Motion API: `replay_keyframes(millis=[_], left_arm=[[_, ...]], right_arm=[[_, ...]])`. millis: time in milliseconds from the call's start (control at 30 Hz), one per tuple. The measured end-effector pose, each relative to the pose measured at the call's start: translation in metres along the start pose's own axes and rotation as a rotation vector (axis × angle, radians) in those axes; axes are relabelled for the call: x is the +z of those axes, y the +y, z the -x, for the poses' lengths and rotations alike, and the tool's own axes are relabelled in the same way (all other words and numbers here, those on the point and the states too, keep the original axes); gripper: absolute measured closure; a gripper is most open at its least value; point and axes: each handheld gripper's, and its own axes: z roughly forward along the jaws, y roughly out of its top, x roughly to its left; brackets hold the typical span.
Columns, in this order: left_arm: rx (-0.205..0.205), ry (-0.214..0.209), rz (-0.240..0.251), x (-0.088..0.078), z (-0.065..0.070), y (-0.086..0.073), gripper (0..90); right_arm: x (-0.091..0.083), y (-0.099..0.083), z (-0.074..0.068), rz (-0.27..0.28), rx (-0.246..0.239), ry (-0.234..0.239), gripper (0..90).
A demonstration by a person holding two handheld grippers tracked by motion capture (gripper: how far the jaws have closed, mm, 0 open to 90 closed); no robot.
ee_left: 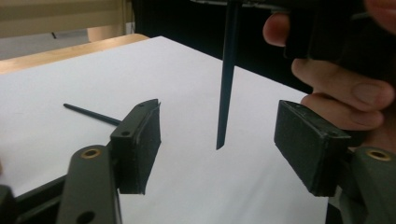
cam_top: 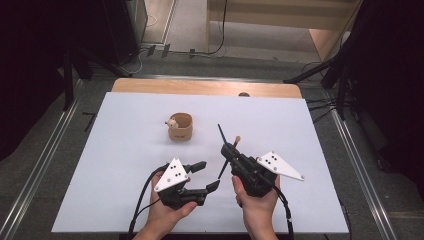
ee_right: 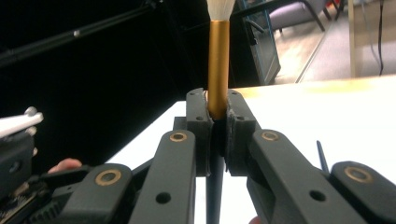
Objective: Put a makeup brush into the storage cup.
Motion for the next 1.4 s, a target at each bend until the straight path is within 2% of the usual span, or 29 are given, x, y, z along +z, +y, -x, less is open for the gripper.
replay_keyframes(millis=[33,67,167,233,467,600,767,900,933,1167,1200,1233,1267,1400], left_arm=[[0.002,0.003,-0.002,0.001,0.001,0.0,34.3],[0.008,0.011,-0.004,0.001,0.002,0.001,38.0],[0.03,0.03,-0.01,0.003,0.006,0.002,40.5],[0.025,0.033,-0.012,0.004,0.006,0.003,43.1],[-0.003,0.029,-0.01,0.003,0.005,0.005,47.4],[0.002,0.035,-0.023,0.003,0.006,0.007,53.6],[-0.008,0.048,-0.023,0.002,0.007,0.008,59.2],[-0.022,0.037,-0.021,0.001,0.006,0.008,64.0],[-0.036,0.025,-0.022,0.001,0.004,0.008,64.4],[-0.06,0.023,-0.028,0.001,0.003,0.009,72.3],[-0.059,0.023,-0.026,0.001,0.003,0.009,76.9],[-0.051,0.026,-0.028,0.001,0.003,0.009,76.9],[-0.04,0.025,-0.033,0.001,0.004,0.009,82.0],[-0.016,0.032,-0.038,0.001,0.007,0.009,84.4]], right_arm=[[0.0,0.0,0.0,0.0,0.0,0.0,84.4],[0.001,0.0,-0.006,0.003,-0.04,0.007,84.4],[0.001,0.0,-0.01,-0.001,-0.06,0.014,84.4],[0.003,-0.003,-0.015,-0.01,-0.088,0.03,84.4],[0.007,-0.007,-0.023,-0.024,-0.122,0.057,84.4],[0.011,-0.012,-0.029,-0.046,-0.142,0.076,84.4],[0.011,-0.014,-0.034,-0.046,-0.152,0.093,84.4],[0.012,-0.016,-0.036,-0.051,-0.157,0.099,84.3],[0.013,-0.016,-0.036,-0.051,-0.157,0.096,84.4],[0.013,-0.017,-0.038,-0.053,-0.158,0.095,84.3],[0.013,-0.017,-0.038,-0.053,-0.16,0.095,84.3],[0.013,-0.017,-0.038,-0.053,-0.16,0.095,84.3],[0.013,-0.017,-0.038,-0.054,-0.159,0.095,84.3],[0.013,-0.017,-0.038,-0.057,-0.155,0.097,84.3]])
